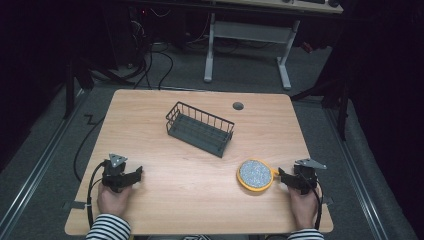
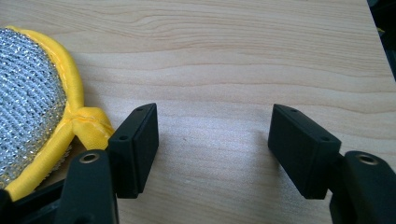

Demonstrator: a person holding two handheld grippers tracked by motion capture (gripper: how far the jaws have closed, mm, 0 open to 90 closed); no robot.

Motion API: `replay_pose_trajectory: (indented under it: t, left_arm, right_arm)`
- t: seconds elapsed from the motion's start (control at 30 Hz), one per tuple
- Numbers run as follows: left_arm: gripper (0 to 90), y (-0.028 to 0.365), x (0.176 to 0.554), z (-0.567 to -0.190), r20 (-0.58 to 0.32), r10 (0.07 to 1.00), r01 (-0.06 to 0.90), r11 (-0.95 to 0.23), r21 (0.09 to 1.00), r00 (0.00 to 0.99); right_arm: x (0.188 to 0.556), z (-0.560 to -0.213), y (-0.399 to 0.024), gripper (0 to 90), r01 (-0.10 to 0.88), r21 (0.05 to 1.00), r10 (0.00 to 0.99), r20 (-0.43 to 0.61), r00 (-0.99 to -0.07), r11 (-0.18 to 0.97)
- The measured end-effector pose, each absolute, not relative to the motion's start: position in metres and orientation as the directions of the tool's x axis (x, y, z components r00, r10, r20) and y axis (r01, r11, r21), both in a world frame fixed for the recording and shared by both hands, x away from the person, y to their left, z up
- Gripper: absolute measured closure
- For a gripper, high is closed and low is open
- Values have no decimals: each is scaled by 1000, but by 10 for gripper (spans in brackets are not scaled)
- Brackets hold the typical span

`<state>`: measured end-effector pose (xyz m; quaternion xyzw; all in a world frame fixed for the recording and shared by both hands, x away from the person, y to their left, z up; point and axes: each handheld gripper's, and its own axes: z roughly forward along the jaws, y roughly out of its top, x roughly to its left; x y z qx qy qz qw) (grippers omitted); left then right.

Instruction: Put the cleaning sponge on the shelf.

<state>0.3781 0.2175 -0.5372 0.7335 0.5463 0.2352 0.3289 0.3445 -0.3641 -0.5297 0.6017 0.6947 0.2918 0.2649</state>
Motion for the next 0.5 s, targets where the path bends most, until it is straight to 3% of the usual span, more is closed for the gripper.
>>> replay_pose_trajectory:
  t: [0.3, 0.5]
  left_arm:
    - [284, 217, 377, -537, -17, 955, 644, -186, 742, 296]
    - [360, 217, 377, -536, -16, 957, 641, -183, 745, 291]
  right_arm:
    - [344, -530, -364, 327, 681, 724, 990, -16, -142, 109]
    - [344, -530, -364, 324, 680, 725, 990, -14, -142, 108]
